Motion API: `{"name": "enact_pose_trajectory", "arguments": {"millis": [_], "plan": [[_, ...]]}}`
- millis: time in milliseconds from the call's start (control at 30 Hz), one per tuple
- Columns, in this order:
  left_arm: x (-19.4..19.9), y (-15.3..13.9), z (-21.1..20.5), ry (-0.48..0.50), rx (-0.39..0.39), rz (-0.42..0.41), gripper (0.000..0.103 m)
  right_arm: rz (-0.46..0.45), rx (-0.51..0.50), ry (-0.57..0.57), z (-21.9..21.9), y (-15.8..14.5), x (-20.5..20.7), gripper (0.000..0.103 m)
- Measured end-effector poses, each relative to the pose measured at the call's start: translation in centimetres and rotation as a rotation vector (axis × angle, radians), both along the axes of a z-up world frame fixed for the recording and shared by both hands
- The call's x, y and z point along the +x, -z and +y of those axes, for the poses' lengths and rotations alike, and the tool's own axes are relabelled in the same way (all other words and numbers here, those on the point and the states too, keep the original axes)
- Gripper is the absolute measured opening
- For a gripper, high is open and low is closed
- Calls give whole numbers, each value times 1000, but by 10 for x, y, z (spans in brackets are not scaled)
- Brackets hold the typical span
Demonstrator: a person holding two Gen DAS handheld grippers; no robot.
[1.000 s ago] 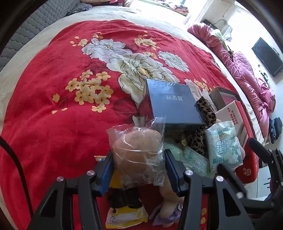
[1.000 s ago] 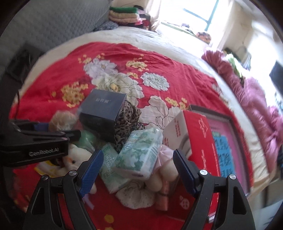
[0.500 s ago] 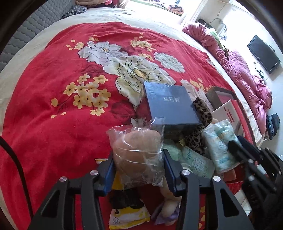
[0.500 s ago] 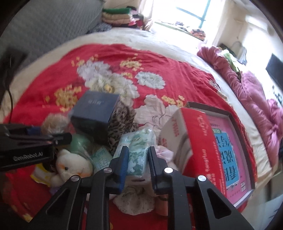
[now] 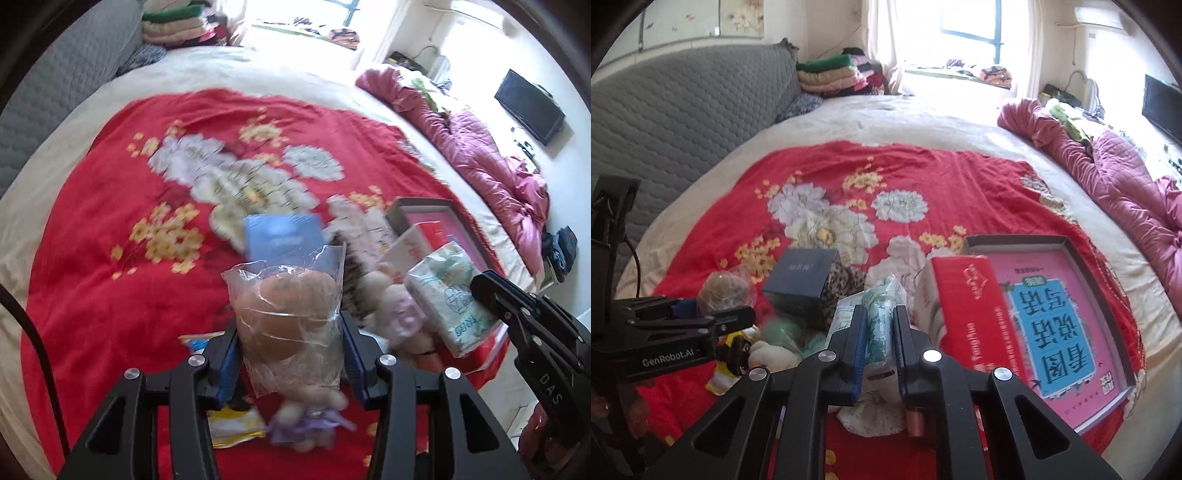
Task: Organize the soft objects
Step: 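Carry the bun bag and tissue pack into the pink tray and release both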
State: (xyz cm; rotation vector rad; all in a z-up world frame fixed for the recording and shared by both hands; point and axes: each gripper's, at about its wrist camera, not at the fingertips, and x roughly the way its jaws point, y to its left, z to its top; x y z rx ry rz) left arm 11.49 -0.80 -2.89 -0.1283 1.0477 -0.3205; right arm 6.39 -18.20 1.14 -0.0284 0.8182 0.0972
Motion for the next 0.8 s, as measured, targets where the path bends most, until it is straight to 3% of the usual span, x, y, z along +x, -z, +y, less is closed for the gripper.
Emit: {"name": "enact_pose_trajectory", "arguments": {"millis": [233,433,667,800], "plan": [[-4,-34,-70,98,7,-55,49,-70,-5,93,-61,-32,-16,13],[-11,-50,-156,211,3,-84,49,-87,1,203,-132,-42,-31,13],[-21,-42,-248,334,15,-48,49,-67,0,297,-206,-31,-45,13],[-22,-23,-287,386,55,-5,49,-40,35,344,-245,-15,-50,13]]}}
